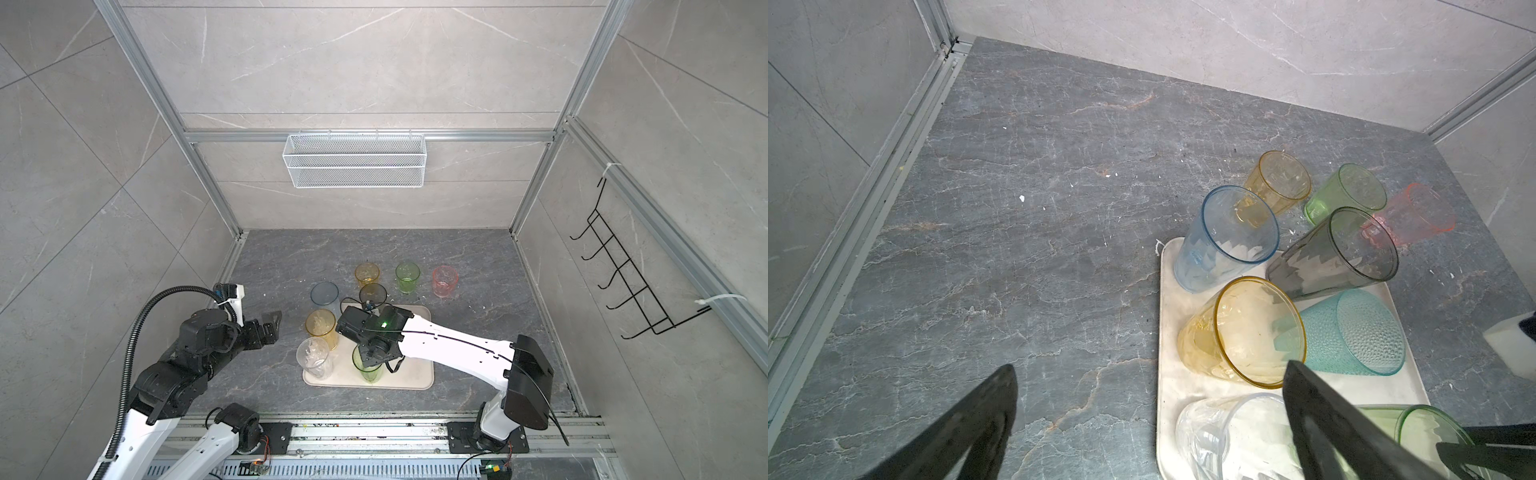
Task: Place the glasses into the tray
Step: 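Open the right gripper and raise it off the tall green cup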
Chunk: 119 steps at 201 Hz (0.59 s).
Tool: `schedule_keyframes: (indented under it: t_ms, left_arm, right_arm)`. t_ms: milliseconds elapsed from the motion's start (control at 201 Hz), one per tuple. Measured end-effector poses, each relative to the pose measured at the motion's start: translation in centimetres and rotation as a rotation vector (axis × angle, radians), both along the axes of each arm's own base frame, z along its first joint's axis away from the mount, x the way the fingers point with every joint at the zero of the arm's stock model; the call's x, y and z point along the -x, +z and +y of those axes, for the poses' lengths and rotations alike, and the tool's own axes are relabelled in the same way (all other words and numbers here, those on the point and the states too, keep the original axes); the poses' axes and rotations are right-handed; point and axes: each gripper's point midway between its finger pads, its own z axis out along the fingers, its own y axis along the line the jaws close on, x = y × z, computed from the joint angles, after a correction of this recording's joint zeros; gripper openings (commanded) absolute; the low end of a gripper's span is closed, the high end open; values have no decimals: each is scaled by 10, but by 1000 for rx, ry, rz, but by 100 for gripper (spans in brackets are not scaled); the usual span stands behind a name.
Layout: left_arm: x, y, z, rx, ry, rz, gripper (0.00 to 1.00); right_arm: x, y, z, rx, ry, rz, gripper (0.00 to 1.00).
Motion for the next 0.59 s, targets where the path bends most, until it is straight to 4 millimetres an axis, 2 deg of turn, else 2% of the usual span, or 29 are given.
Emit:
schedule_keyframes:
  t_ms: [134,294,428,592]
  left_arm:
    - [0,0,0,0,0,0,100]
    - [0,0,0,0,0,1,100]
    - [0,-1,0,-1,0,3,100]
    - [0,-2,0,-1,0,4,100]
  right_arm:
    - [-9,17,5,-18,9,-50,37]
    - [-27,50,14,-42,35,-163,46]
    - [-46,79,16,-63,43,-251,46]
    - [-76,110,7,-85,17,-329,46]
